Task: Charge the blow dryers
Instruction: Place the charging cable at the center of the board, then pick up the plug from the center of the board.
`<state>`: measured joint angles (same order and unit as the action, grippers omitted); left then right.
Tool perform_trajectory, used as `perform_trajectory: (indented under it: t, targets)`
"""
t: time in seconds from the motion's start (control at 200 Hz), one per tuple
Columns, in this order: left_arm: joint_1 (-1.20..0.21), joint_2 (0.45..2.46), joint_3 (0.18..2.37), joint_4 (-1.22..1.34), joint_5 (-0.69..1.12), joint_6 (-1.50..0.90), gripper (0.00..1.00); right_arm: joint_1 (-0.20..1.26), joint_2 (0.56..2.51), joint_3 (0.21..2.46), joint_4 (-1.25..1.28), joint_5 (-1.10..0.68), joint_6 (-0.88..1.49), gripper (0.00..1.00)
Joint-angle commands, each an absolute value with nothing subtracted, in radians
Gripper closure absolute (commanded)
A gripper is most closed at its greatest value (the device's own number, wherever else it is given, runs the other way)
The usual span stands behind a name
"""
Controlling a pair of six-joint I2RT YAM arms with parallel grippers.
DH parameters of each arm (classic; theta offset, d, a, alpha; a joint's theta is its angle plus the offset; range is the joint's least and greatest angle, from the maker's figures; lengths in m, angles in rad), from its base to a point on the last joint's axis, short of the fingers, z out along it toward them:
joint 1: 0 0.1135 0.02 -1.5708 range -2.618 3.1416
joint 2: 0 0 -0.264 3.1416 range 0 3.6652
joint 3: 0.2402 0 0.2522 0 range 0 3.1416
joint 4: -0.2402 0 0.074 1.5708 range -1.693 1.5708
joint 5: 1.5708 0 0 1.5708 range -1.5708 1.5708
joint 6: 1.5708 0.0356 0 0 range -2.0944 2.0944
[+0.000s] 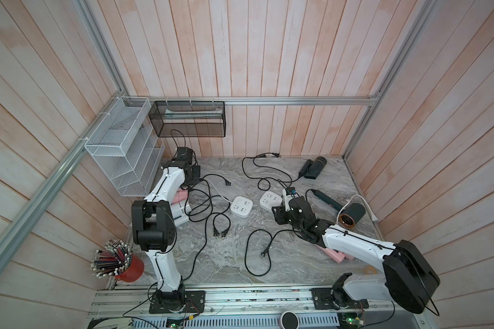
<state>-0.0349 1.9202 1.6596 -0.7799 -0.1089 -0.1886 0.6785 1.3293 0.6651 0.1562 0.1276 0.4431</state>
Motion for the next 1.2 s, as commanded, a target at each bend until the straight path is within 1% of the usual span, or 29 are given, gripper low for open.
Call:
perform_trajectory:
  t: [0.0,0.11,0.15,0.22,0.305,0.455,0.635,0.89,1.09,1.195]
  targets:
    - [-0.035,1.875,1.626,-0.744,0.036,-0.228,0.8,0.676,1.335,0.674,0.17,0.081,0.418,0.49]
    - [-0.045,1.845,1.558,-0.689,0.194,-0.265,0.77,0.675,1.365,0.704,0.179,0.071,0.41,0.49]
    - [-0.054,1.843,1.544,-0.676,0.207,-0.286,0.76,0.676,1.376,0.716,0.181,0.07,0.407,0.49]
    - [-0.07,1.856,1.534,-0.652,0.239,-0.325,0.7,0.676,1.39,0.729,0.186,0.066,0.408,0.49]
    - [-0.089,1.897,1.551,-0.626,0.277,-0.381,0.66,0.675,1.397,0.736,0.192,0.062,0.412,0.49]
    - [-0.125,1.987,1.626,-0.602,0.266,-0.462,0.57,0.675,1.384,0.723,0.191,0.067,0.417,0.49]
    - [-0.163,2.128,1.77,-0.616,0.254,-0.521,0.55,0.676,1.363,0.708,0.181,0.076,0.417,0.49]
    - [-0.173,2.289,1.927,-0.608,0.27,-0.593,0.53,0.675,1.345,0.695,0.176,0.081,0.422,0.49]
    - [-0.184,2.399,2.029,-0.633,0.292,-0.61,0.52,0.675,1.33,0.688,0.164,0.093,0.422,0.49]
    - [-0.189,2.428,2.046,-0.631,0.297,-0.618,0.52,0.675,1.321,0.684,0.154,0.1,0.419,0.49]
